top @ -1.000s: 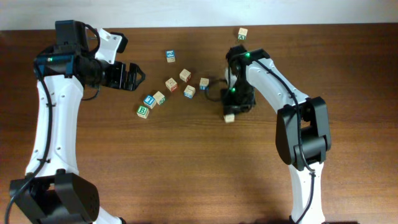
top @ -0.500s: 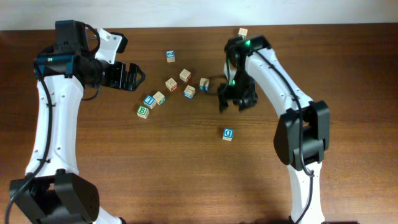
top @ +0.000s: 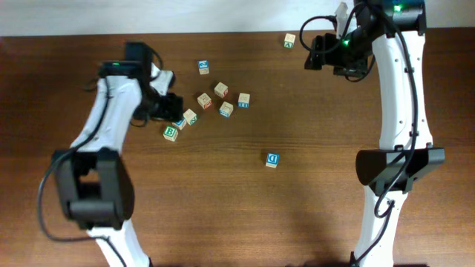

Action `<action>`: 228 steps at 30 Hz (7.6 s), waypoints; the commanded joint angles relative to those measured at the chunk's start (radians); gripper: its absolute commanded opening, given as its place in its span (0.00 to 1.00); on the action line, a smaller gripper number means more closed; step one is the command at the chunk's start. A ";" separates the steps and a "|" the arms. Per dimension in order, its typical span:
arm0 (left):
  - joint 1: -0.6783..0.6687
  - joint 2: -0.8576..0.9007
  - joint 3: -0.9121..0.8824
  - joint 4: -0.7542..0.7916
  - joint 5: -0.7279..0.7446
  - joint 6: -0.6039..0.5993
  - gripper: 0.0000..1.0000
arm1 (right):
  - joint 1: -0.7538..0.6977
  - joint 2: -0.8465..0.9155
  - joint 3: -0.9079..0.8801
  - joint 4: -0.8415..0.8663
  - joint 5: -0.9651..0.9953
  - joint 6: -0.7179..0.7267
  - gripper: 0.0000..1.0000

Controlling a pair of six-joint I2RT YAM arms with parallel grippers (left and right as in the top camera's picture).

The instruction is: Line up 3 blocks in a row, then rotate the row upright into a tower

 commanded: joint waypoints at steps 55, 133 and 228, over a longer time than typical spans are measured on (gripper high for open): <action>-0.073 0.328 0.312 -0.200 -0.130 0.142 0.59 | 0.005 -0.003 -0.005 -0.014 0.080 -0.016 0.79; -0.336 -0.174 0.705 -0.615 -0.203 -0.363 0.74 | 0.170 -0.528 -0.256 -0.015 0.051 -0.022 0.66; 0.051 -0.174 -0.009 -0.191 -0.236 -0.595 0.99 | 0.711 -0.194 -1.160 1.078 0.316 0.261 0.51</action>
